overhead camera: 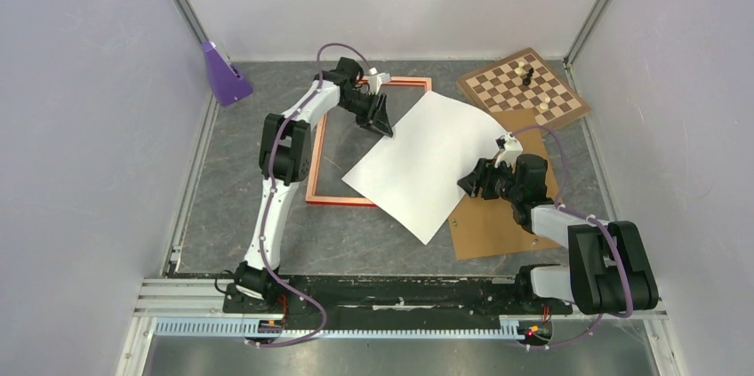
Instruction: Put the photo into the frame
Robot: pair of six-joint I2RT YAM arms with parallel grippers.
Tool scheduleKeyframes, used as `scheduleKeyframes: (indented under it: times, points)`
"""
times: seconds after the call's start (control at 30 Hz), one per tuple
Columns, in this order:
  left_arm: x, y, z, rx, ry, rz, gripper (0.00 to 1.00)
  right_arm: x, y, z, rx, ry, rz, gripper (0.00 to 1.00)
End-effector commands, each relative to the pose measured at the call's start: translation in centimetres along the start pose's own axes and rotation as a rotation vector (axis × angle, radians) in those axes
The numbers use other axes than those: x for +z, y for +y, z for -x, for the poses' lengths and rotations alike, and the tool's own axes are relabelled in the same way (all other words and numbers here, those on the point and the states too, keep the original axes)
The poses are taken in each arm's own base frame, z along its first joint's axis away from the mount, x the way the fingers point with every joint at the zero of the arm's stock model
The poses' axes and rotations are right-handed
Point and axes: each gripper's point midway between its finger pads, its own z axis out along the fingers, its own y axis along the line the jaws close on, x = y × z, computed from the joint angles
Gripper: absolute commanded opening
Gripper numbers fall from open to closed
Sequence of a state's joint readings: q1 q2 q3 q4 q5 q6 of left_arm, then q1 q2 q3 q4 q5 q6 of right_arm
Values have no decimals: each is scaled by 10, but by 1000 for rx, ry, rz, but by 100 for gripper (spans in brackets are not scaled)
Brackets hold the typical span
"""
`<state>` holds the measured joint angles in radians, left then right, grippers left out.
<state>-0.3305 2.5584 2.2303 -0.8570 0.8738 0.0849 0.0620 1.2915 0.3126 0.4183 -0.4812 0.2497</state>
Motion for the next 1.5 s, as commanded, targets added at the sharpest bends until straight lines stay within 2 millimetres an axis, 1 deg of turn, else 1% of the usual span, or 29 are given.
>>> scheduleKeyframes:
  times: [0.0,0.13,0.3,0.4,0.53,0.7,0.77,0.83,0.93,1.03,1.1,1.17,1.27,1.37,1.47]
  points:
    - [10,-2,-10,-53,19,-65,46,1,0,6,-42,-32,2,59]
    - [10,2,-12,-53,23,-51,46,0,-1,6,-50,-29,-6,59]
    - [6,5,-11,-49,14,-36,50,-2,-2,7,-62,-33,-13,58]
    - [5,1,-8,-46,7,-53,50,-2,-2,8,-63,-36,-13,58]
    - [3,-5,-8,-48,4,-86,48,-2,-3,7,-68,-33,-20,58]
    - [-7,-12,-1,-37,-17,-102,47,-2,-3,8,-69,-35,-20,58]
    - [-9,-16,1,-35,-22,-108,46,-2,-3,7,-68,-34,-20,58]
    - [-10,-19,2,-39,-24,-124,43,-2,-3,8,-70,-35,-19,58]
    - [-10,-24,0,-53,-23,-158,36,-2,-4,8,-75,-36,-27,58]
    - [-9,-25,-1,-58,-19,-162,24,-2,-4,8,-75,-35,-27,57]
    - [-10,-24,-2,-58,-19,-158,14,-2,-4,8,-75,-35,-26,57]
    - [-11,-25,-2,-58,-20,-155,11,-2,-5,9,-76,-35,-28,57]
    - [-15,-25,2,-52,-27,-138,4,-2,-4,10,-79,-37,-28,57]
    - [-22,-23,6,-57,-41,-110,2,-3,-2,16,-86,-49,-25,57]
    - [-38,-15,13,-80,-78,-66,2,-6,0,29,-103,-78,-21,58]
